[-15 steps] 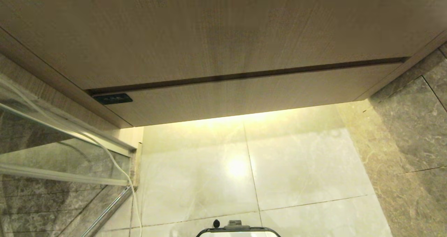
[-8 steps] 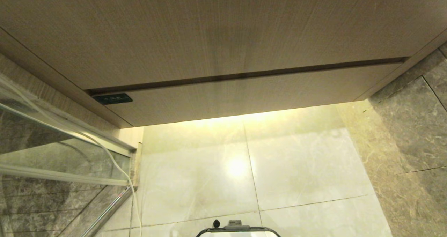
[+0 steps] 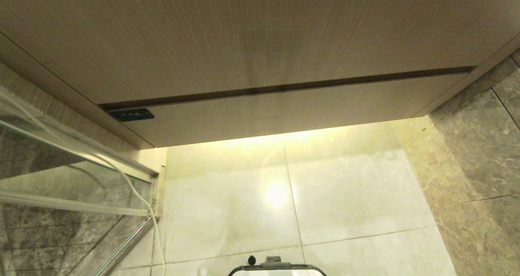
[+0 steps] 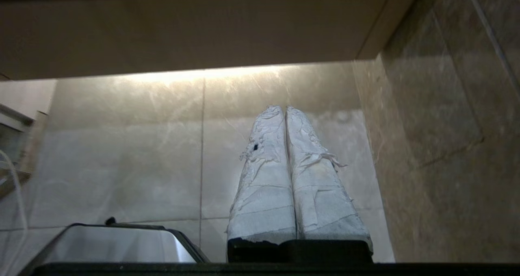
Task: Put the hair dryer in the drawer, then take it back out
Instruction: Pull open the drawer
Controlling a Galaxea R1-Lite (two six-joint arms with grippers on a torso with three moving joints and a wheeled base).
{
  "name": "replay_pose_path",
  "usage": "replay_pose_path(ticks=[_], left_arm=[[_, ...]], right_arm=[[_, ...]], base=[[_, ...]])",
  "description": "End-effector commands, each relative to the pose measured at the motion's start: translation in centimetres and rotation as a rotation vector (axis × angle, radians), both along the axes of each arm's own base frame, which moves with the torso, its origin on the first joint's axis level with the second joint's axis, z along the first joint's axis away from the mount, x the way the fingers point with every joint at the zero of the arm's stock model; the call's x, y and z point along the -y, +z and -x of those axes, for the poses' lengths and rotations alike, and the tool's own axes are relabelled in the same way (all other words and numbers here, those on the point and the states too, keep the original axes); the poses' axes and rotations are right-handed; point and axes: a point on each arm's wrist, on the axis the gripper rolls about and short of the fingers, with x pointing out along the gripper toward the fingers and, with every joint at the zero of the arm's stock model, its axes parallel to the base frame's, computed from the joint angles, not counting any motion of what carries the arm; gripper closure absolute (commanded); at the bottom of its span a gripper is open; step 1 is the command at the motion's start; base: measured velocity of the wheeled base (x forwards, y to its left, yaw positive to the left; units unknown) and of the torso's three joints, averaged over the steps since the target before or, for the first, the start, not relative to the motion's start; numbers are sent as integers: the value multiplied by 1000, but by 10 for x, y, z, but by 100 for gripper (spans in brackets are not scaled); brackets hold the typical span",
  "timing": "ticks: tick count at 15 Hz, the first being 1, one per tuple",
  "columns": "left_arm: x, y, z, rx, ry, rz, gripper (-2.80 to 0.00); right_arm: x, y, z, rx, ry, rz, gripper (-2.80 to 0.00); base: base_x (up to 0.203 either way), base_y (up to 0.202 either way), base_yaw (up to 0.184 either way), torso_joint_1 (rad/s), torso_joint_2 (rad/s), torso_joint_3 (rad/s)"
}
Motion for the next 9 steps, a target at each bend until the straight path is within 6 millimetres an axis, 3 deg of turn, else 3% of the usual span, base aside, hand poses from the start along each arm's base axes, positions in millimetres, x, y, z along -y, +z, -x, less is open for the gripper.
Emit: replay_pose_path(ticks=[1, 3, 4, 9], left_arm=[[0, 0, 0, 0, 0, 0, 0], [0, 0, 0, 0, 0, 0, 0], [0, 0, 0, 0, 0, 0, 0], [0, 0, 0, -1, 0, 0, 0]], right_arm=[[-1, 74, 4, -77, 65, 6, 0], [-4, 118, -6, -220, 170, 17, 0], [-5, 128, -18, -320, 237, 28, 0], [-11, 143, -99, -613, 567, 250, 0]], base=[[0, 0, 0, 0, 0, 0], [0, 0, 0, 0, 0, 0], [0, 0, 0, 0, 0, 0], [0, 0, 0, 0, 0, 0]])
